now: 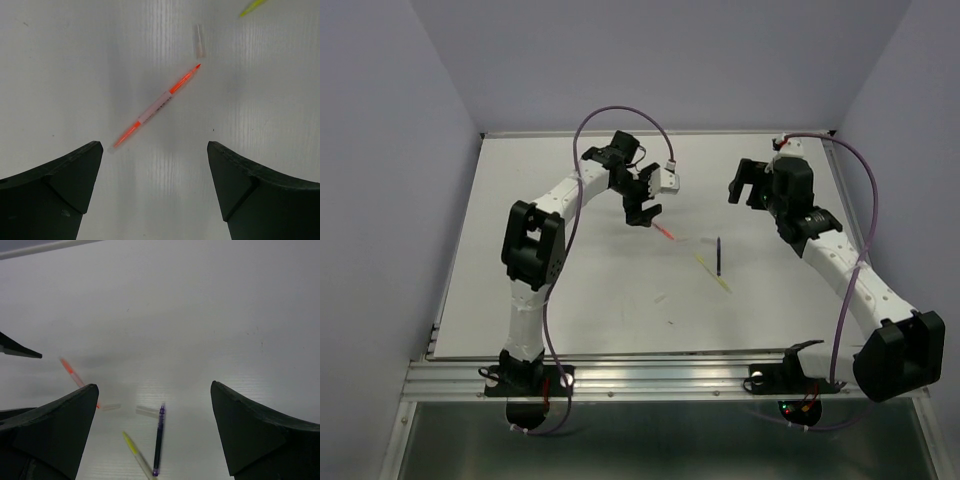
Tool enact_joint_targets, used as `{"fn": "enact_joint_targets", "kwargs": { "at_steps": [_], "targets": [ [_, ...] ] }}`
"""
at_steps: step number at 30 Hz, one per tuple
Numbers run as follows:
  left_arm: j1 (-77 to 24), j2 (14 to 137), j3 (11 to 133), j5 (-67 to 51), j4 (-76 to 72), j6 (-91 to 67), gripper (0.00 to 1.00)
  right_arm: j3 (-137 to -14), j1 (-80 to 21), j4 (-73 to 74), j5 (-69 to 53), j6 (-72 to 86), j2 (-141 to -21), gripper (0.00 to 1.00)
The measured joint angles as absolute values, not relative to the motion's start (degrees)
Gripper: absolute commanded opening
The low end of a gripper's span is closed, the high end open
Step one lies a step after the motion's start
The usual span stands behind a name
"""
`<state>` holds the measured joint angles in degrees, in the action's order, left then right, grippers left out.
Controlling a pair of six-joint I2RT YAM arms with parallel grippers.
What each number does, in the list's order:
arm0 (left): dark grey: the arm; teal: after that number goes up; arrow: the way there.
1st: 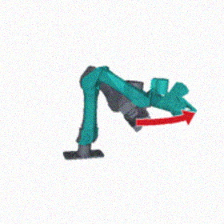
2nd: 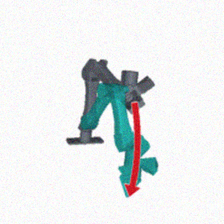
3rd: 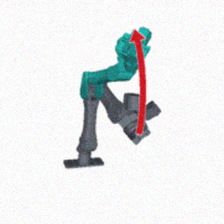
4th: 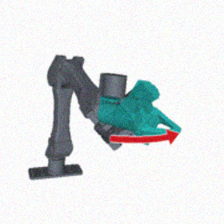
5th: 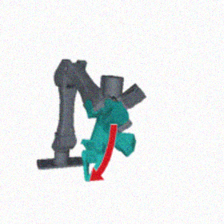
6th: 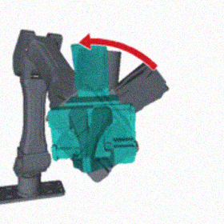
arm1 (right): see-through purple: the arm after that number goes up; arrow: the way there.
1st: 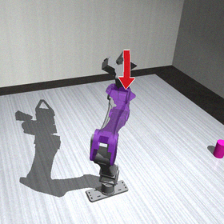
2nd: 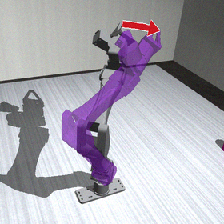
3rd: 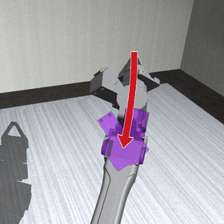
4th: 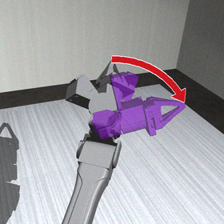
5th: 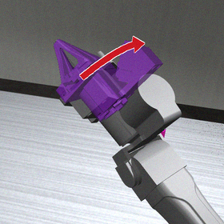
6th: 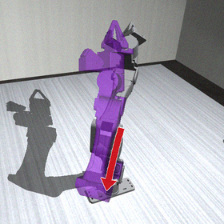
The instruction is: Insert the pens into the pen caps
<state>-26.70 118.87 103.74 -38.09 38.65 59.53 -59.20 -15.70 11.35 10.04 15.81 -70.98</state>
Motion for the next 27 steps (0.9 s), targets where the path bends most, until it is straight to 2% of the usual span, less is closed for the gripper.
{"fn": "enact_joint_targets", "kwargs": {
  "at_steps": [9, 16, 27],
  "targets": [
    [-32.47, 126.45, 109.19, -33.63, 40.25, 62.96, 0.99, -59.96, -15.70, 12.99, 8.97, 14.48, -74.50, 1.00],
    [-32.16, 127.76, 108.73, -30.52, 38.54, 62.78, 0.99, -60.34, -15.70, 13.47, 7.70, 14.33, -75.50, 1.00],
    [-31.90, 129.29, 104.57, -27.57, 34.26, 61.63, 0.90, -60.31, -15.70, 13.50, 7.03, 14.33, -75.50, 1.00]
  ]
}}
